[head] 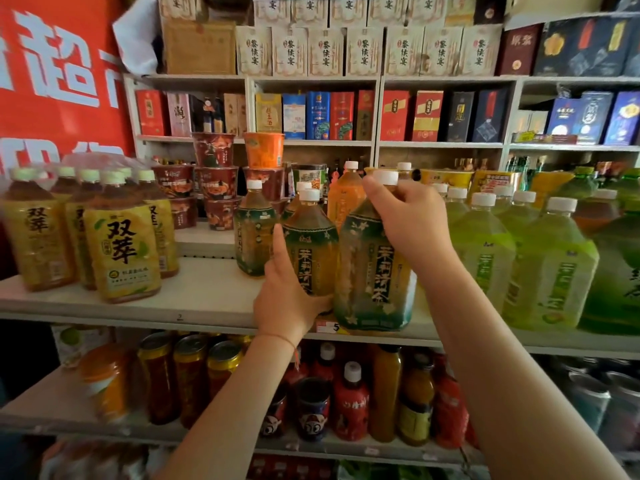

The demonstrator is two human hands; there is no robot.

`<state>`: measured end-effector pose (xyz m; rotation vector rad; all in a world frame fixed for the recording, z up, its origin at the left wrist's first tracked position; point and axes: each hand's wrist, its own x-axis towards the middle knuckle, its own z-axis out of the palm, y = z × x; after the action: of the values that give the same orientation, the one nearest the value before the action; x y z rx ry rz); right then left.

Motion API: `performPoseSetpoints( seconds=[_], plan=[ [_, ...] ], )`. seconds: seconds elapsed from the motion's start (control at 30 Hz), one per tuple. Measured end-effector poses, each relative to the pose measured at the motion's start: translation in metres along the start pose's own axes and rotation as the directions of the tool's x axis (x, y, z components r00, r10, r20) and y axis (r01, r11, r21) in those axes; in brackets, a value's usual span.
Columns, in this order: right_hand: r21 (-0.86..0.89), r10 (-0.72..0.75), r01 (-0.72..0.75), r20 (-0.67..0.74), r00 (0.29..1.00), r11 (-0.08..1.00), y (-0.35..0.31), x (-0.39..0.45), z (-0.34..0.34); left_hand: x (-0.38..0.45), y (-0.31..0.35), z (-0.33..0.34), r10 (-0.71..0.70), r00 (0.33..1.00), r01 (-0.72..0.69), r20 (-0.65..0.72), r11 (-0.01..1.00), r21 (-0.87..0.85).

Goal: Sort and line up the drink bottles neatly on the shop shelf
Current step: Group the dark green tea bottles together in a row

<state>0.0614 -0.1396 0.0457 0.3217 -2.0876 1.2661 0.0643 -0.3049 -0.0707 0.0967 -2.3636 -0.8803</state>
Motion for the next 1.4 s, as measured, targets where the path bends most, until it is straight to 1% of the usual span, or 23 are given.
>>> performPoseSetpoints(
  seconds=[0.1,0.33,0.7,1.0,1.27,1.4],
  plan=[
    [-0.007,0.007,-0.007,0.001,1.000,1.000,0.001,0.005,0.003,0.006,-0.001,0.004,0.003,1.000,-0.002,-0.028,1.000,0.013],
    [-0.037,0.013,-0.013,-0.017,1.000,0.999,0.013,0.015,0.015,0.018,-0.002,0.014,0.012,1.000,-0.012,-0.005,1.000,-0.011],
    [-0.045,-0.004,0.002,-0.043,0.999,0.999,0.030,0.030,0.023,0.039,0.001,0.025,0.016,0.996,-0.019,0.084,0.999,0.030],
    [-0.103,-0.015,0.014,-0.011,1.000,0.995,0.046,0.031,0.030,0.053,0.004,0.026,-0.020,0.984,0.030,0.179,0.998,-0.055],
    [-0.115,-0.054,0.051,-0.018,0.998,0.992,0.057,0.026,0.030,0.052,-0.002,0.026,0.001,0.988,0.006,0.154,0.999,-0.047],
    [-0.137,-0.063,0.059,-0.024,0.998,0.989,0.059,0.027,0.029,0.052,-0.001,0.026,0.009,0.992,0.003,0.127,0.996,-0.093]
  ],
)
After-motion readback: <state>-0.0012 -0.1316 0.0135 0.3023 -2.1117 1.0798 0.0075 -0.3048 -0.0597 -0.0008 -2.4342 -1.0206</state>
